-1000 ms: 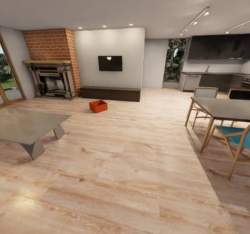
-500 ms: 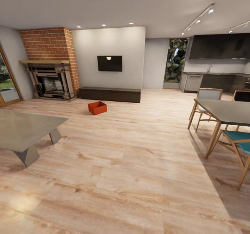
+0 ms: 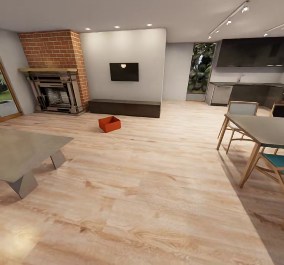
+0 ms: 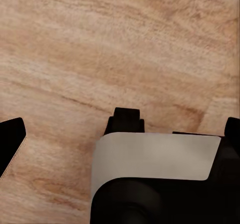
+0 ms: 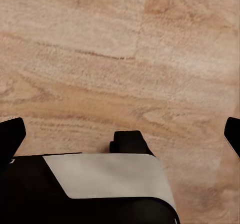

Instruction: Move the two storage containers from the living room to the garage. In the garage, place one container on the floor and stack the other container on top of it (either order is fine).

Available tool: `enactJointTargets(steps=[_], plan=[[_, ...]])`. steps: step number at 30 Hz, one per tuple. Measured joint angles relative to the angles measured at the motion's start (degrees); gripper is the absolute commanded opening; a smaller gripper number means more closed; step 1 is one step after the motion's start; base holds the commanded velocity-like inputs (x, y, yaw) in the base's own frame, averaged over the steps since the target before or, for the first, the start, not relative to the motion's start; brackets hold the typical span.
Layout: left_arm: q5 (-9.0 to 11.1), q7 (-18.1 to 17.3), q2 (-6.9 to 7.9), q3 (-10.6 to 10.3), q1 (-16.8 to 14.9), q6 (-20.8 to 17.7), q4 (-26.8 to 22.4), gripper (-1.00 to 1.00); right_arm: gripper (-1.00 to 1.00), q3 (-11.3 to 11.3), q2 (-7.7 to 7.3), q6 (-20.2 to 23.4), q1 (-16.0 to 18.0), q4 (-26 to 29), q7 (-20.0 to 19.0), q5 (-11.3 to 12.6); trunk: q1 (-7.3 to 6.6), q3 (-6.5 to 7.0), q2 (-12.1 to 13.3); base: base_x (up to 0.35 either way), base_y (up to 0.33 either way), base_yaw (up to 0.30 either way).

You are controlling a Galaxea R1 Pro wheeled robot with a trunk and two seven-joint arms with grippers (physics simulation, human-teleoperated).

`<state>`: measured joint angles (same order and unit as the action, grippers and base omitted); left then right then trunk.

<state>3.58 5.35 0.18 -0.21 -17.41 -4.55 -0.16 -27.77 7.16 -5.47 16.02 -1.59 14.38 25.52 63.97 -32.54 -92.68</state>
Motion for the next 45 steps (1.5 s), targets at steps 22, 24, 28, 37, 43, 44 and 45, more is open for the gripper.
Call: enactJointTargets(steps=[22,24,28,37,43,44,45], plan=[[0.00,0.00,0.00,0.04,0.02,0.00,0.00,1.00,1.00,0.02,0.00,0.00,0.00,0.00,0.00,0.00,0.00,0.00,0.00,0.323,0.000,0.000],[0.00,0.00,0.00,0.03,0.01,0.00,0.00,1.00,1.00,0.02,0.00,0.00,0.00,0.00,0.00,0.00,0.00,0.00,0.00,0.323,0.000,0.000],[0.00,0.00,0.00,0.04,0.04,0.00,0.00,1.00,1.00,-0.02,0.00,0.00,0.00,0.00,0.00,0.00,0.00,0.00,0.00,0.323,0.000,0.000],[0.00,0.00,0.00,0.01,0.02,0.00,0.00,1.00,1.00,-0.05,0.00,0.00,0.00,0.00,0.00,0.00,0.00,0.00,0.00,0.323,0.000,0.000],[0.00,0.00,0.00,0.01,0.01,0.00,0.00,1.00,1.00,-0.05,0.00,0.00,0.00,0.00,0.00,0.00,0.00,0.00,0.00,0.323,0.000,0.000],[0.00,0.00,0.00,0.01,0.02,0.00,0.00,1.00,1.00,-0.05,0.00,0.00,0.00,0.00,0.00,0.00,0.00,0.00,0.00,0.323,0.000,0.000],[0.00,0.00,0.00,0.01,0.03,0.00,0.00,1.00,1.00,-0.05,0.00,0.00,0.00,0.00,0.00,0.00,0.00,0.00,0.00,0.323,0.000,0.000]])
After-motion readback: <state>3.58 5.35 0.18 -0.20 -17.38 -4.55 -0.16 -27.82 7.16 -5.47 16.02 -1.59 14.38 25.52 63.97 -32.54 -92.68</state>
